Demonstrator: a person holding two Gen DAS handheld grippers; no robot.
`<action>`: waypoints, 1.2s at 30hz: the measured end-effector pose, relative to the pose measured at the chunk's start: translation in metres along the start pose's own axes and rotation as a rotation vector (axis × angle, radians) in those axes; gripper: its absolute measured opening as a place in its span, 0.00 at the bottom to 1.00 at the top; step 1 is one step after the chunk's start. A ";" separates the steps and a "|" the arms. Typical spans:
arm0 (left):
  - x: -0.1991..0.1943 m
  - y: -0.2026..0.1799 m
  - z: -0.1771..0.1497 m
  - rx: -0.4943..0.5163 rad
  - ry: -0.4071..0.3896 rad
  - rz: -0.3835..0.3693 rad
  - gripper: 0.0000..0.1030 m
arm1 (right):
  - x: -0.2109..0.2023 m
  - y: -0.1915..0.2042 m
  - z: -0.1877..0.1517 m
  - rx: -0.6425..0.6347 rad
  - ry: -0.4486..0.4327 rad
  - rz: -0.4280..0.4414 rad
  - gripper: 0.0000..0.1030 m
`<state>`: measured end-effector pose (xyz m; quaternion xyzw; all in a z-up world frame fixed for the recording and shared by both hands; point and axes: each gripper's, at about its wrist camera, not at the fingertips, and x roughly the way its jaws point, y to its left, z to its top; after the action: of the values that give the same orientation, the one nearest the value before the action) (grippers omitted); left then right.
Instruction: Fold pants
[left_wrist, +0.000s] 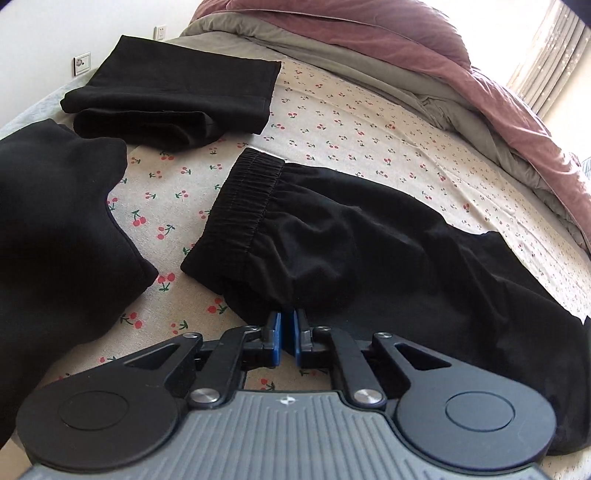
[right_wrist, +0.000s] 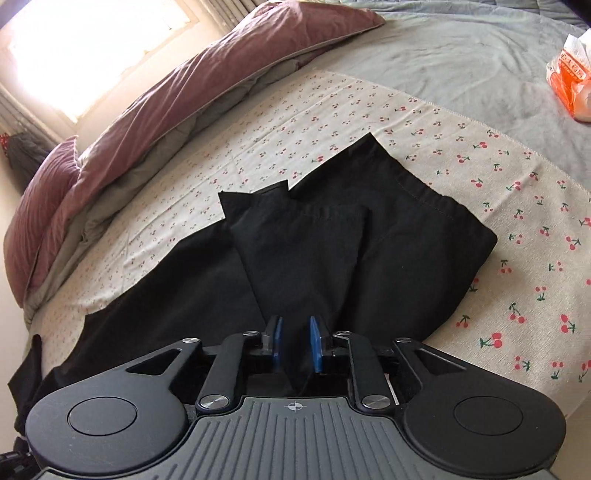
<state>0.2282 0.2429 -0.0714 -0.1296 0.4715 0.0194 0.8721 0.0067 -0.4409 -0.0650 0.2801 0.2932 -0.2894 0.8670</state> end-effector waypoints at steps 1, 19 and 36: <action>-0.003 0.000 0.001 0.003 0.002 0.004 0.18 | 0.006 -0.001 0.006 -0.022 -0.015 -0.009 0.62; -0.026 -0.057 0.028 -0.129 -0.096 -0.089 0.33 | 0.012 -0.006 0.032 -0.036 -0.220 -0.209 0.00; 0.079 -0.137 -0.008 0.083 0.027 0.004 0.50 | -0.013 -0.047 0.007 0.078 -0.143 -0.334 0.09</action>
<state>0.2870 0.1020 -0.1123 -0.0926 0.4840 -0.0005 0.8702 -0.0303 -0.4731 -0.0665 0.2396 0.2617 -0.4599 0.8140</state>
